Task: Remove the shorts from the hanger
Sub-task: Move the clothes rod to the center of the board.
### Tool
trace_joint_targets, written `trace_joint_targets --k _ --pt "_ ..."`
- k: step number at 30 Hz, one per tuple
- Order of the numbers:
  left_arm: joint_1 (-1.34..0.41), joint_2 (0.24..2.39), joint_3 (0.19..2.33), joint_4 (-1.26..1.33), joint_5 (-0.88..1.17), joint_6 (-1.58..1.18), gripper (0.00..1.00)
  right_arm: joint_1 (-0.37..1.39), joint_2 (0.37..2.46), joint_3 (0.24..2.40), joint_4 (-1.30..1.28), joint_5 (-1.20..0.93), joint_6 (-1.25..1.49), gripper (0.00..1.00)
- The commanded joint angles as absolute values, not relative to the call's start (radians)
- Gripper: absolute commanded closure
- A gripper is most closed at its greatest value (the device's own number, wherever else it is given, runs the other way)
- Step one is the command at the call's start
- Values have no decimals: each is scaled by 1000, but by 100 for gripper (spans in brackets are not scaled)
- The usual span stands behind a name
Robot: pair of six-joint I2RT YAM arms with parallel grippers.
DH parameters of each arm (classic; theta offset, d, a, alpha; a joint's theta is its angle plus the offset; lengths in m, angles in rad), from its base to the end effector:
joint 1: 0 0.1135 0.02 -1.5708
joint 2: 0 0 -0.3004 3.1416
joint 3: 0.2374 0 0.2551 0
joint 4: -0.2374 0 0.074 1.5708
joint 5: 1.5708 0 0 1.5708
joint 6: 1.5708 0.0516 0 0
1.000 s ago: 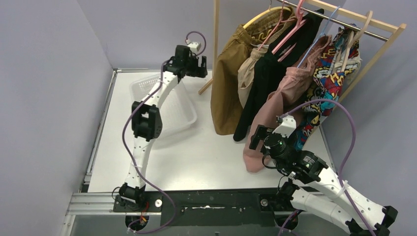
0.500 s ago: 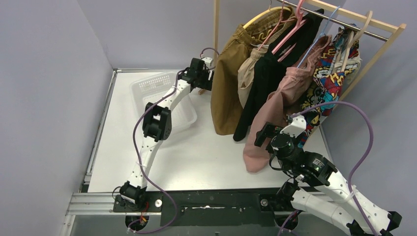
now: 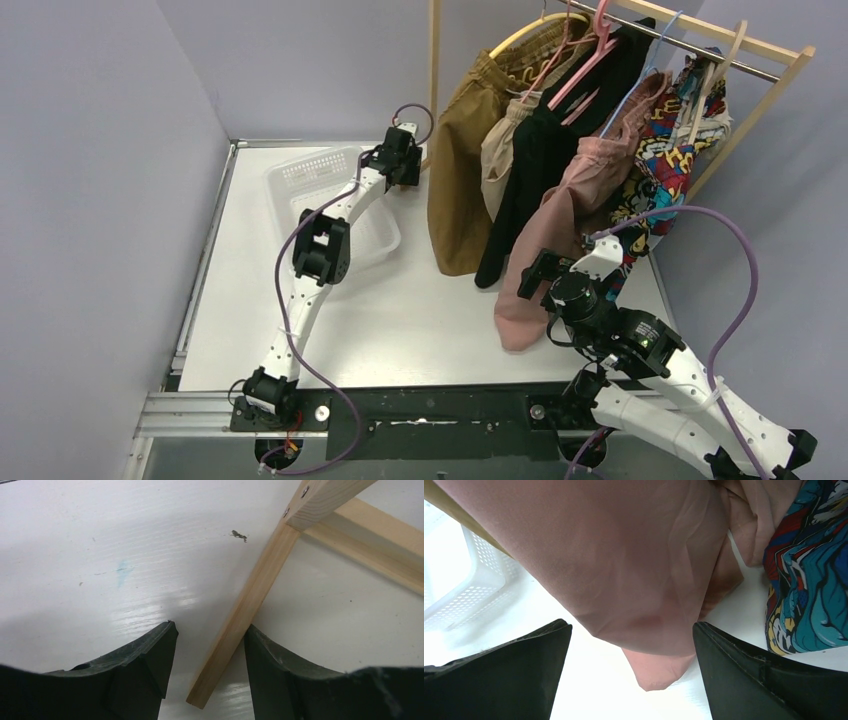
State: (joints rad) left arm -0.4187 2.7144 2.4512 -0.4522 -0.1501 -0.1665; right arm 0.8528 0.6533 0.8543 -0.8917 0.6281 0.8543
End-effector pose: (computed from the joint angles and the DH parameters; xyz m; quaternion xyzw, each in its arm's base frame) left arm 0.5904 -0.2543 0.1494 0.0833 0.9041 -0.0540 0.4157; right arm 0.0897 0.0566 0.3306 0.1322 0.8604 0.1216 0.4769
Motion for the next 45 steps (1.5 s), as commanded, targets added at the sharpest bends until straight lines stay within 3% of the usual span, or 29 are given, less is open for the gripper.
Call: trace_joint_targets --k 1,12,21,25,31,38,45 --pt "-329 2730 2451 -517 -245 -233 49 861 657 889 -875 663 871 2" --pt "-255 2665 2378 -515 -271 -311 51 862 652 914 -917 690 876 2" --pt "-249 2586 2356 -511 -240 -310 51 862 640 961 -1170 860 1081 2" --pt "-280 2513 2322 -494 -202 -297 42 862 635 977 -1230 916 1099 2" --pt "-287 2384 2218 -433 -121 -333 32 862 575 948 -1122 831 986 2" --pt "-289 2299 2205 -423 80 -334 29 861 572 928 -1193 752 1121 2" --pt "-280 2204 2182 -462 54 -341 28 862 622 868 -1245 714 1284 2"
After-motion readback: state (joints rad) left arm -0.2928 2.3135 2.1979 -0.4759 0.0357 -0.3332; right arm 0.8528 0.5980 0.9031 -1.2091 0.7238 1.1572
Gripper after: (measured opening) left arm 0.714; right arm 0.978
